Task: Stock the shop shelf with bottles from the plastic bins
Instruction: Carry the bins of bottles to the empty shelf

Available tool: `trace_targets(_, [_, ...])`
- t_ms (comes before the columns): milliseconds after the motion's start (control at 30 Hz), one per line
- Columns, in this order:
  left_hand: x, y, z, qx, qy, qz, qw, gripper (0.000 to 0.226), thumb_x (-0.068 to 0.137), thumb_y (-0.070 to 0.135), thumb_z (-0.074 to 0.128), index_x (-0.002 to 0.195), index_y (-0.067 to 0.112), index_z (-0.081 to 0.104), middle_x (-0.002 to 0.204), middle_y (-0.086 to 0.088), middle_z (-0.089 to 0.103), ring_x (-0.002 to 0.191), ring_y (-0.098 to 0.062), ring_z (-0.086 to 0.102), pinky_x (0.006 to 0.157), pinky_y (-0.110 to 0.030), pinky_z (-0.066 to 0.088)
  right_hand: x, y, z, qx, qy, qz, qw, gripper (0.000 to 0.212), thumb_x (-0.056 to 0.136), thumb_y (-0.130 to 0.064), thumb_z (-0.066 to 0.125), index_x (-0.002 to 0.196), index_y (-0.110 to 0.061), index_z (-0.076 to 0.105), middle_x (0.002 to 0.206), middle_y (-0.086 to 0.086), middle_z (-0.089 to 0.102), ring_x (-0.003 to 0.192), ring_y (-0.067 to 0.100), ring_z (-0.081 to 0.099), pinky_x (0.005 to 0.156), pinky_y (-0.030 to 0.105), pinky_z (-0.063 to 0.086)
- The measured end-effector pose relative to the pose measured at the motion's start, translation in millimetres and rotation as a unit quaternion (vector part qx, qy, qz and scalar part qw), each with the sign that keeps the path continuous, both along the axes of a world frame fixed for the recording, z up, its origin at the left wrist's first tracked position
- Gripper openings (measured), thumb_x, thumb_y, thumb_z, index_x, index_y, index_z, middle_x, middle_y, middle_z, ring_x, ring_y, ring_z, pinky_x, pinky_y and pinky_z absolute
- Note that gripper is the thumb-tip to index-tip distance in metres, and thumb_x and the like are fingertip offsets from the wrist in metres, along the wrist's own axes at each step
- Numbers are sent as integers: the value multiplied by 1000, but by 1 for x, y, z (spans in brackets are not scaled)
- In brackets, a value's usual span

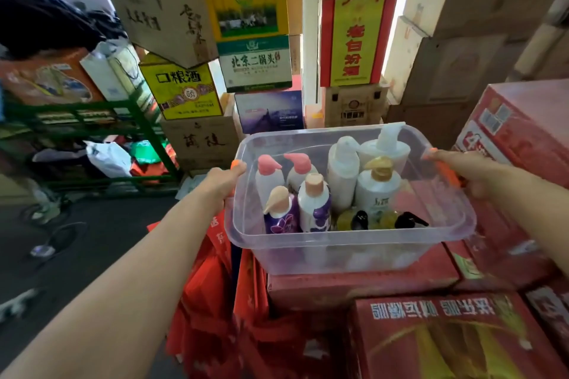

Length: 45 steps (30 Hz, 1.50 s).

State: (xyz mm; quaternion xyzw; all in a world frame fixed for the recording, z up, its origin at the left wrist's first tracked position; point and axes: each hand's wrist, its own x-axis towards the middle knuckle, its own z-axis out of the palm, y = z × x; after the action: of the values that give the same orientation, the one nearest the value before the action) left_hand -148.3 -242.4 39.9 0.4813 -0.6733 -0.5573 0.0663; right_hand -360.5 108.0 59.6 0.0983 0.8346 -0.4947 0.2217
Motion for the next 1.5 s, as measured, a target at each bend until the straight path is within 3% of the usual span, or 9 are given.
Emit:
trace_targets(100, [5, 3, 3, -18, -30, -12, 999, 59, 87, 46, 61, 121, -2, 58, 106, -18, 68, 82, -30, 66, 67, -36, 54, 0, 1, -10, 1, 8, -20, 1000, 66, 71, -45, 72, 119, 0, 59, 85, 18, 58, 62, 27, 55, 54, 32, 46])
trace_targets(167, [7, 6, 5, -34, -40, -19, 998, 59, 87, 45, 59, 122, -2, 59, 107, -22, 67, 74, -28, 63, 62, -35, 52, 2, 1, -15, 3, 21, -34, 999, 68, 71, -49, 68, 118, -1, 61, 76, 13, 54, 52, 24, 48, 47, 26, 37])
trace_targets(300, [18, 16, 4, -55, -50, -1, 997, 57, 84, 46, 57, 119, 2, 61, 100, -18, 68, 83, -32, 65, 73, -40, 56, 11, 7, -24, -20, 48, -65, 997, 70, 68, -52, 64, 120, -4, 60, 89, 17, 59, 65, 28, 55, 54, 31, 41])
trace_targets(500, [57, 36, 6, -33, -43, 21, 998, 39, 87, 35, 60, 105, 1, 66, 91, -16, 68, 79, -29, 64, 66, -35, 51, 37, 17, -28, -42, 41, -66, 996, 51, 78, -40, 68, 117, -9, 60, 70, 7, 53, 53, 21, 47, 44, 24, 37])
trace_targets(700, [113, 39, 12, -45, -14, 41, 998, 38, 85, 32, 62, 98, -3, 68, 87, -18, 70, 75, -30, 65, 70, -37, 53, 75, 11, -9, -51, 48, -32, 997, 22, 82, -30, 68, 74, -12, 60, 65, 7, 50, 52, 18, 42, 50, 27, 33])
trace_targets(900, [186, 17, 28, -33, 16, 68, 997, 42, 85, 32, 62, 110, -1, 63, 89, -17, 71, 76, -32, 68, 66, -39, 56, 139, -17, 28, -35, 61, 15, 997, 26, 81, -33, 66, 83, -7, 64, 68, 11, 54, 51, 20, 45, 47, 25, 37])
trace_targets(1200, [340, -46, 49, -38, 52, 123, 990, 26, 86, 26, 62, 92, 1, 63, 65, -9, 61, 52, -22, 56, 49, -26, 43, 262, -117, 57, -41, 75, 78, 993, 26, 82, -29, 66, 80, -4, 60, 61, 12, 48, 36, 20, 40, 33, 17, 32])
trace_targets(1367, [432, -88, 48, -40, 44, 164, 985, 25, 86, 24, 61, 72, 4, 62, 57, -8, 58, 46, -20, 52, 46, -24, 41, 336, -186, 55, -52, 49, 123, 990, 25, 84, -30, 64, 77, -7, 55, 56, 10, 42, 43, 18, 34, 41, 20, 31])
trace_targets(1500, [504, -123, 42, -29, 46, 206, 977, 26, 89, 26, 60, 85, 0, 63, 64, -10, 60, 46, -19, 54, 44, -23, 43, 393, -249, 44, -71, 53, 147, 985, 28, 86, -28, 67, 102, -6, 60, 66, 8, 52, 42, 18, 49, 35, 18, 35])
